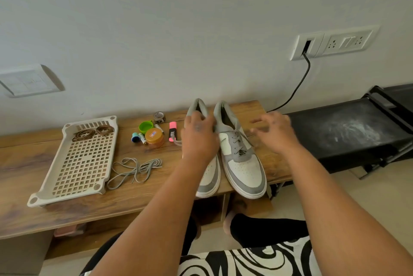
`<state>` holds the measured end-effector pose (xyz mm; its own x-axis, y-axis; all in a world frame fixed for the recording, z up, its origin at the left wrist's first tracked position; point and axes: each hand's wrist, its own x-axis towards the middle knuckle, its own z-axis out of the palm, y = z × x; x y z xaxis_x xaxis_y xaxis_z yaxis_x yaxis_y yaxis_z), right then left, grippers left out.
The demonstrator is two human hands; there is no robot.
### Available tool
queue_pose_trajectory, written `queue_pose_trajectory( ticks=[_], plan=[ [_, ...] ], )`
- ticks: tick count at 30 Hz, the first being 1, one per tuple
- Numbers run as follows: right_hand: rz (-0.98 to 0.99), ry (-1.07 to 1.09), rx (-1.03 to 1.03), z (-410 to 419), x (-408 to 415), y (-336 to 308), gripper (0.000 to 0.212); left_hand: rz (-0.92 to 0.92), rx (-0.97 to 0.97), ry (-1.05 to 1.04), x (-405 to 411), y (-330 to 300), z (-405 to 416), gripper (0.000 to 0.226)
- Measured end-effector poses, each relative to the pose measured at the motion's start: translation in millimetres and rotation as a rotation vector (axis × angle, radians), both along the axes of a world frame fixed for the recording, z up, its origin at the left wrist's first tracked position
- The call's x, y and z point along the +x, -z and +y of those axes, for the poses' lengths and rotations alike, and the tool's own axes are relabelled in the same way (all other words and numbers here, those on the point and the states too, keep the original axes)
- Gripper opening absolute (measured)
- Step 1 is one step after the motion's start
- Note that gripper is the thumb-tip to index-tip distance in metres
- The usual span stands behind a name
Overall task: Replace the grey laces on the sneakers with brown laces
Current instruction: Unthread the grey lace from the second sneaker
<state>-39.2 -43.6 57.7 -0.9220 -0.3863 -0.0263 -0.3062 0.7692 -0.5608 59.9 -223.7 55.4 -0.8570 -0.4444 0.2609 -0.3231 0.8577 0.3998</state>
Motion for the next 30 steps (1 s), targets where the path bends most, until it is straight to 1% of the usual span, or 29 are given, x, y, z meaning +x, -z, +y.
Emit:
queue_pose_trajectory(
  ticks=[2,3,5,7,10,12,14,18,22,24,26,27,28,29,30],
  plan=[
    [0.037,-0.119,-0.045,-19.2,8.2,4.4,0.024,0.022,0.049,0.095,-5.1,6.4,16.8,0.019],
    [0.064,-0.143,-0.065,-25.5,11.3,7.5,0.022,0.024,0.089,0.126,-8.1,11.2,23.2,0.019],
    [0.101,-0.145,-0.105,-32.3,13.7,14.4,0.018,0.022,0.151,0.146,-13.6,20.8,29.2,0.021],
    [0.090,-0.132,-0.191,-34.9,12.7,21.2,0.015,0.007,0.162,0.158,-18.9,28.1,30.4,0.021],
    [0.011,-0.084,-0.307,-33.9,6.1,28.4,0.012,0.040,0.180,0.154,-24.9,33.1,28.5,0.020],
    [-0.018,-0.095,-0.300,-33.3,3.3,30.4,0.011,0.109,0.215,0.138,-26.9,34.5,26.1,0.016],
    [-0.060,-0.119,-0.287,-33.4,3.3,31.8,0.011,0.127,0.211,0.167,-27.8,35.8,23.5,0.013],
    [-0.215,-0.105,-0.325,-33.1,6.9,31.4,0.008,0.093,0.177,0.232,-26.6,38.5,19.4,0.013],
    [-0.429,-0.113,-0.407,-28.5,7.0,24.9,0.014,0.093,0.225,0.228,-22.6,41.7,15.3,0.008],
    [-0.460,-0.123,-0.404,-25.8,7.7,23.4,0.022,0.069,0.287,0.228,-22.7,40.2,11.0,0.005],
    [-0.419,-0.142,-0.348,-23.0,9.4,22.4,0.025,0.001,0.340,0.240,-24.6,36.9,9.0,0.003],
    [-0.383,-0.155,-0.306,-22.0,10.4,21.5,0.025,-0.020,0.388,0.240,-25.1,35.5,9.3,0.006],
    [-0.343,-0.171,-0.267,-21.7,11.1,21.0,0.024,-0.010,0.526,0.217,-25.4,32.8,11.5,0.012],
    [-0.303,-0.185,-0.237,-22.0,12.2,20.6,0.022,0.034,0.706,0.169,-24.6,28.0,15.0,0.018],
    [-0.260,-0.199,-0.209,-22.8,12.8,20.1,0.021,0.090,0.937,0.097,-23.3,20.7,19.0,0.025]
  ],
)
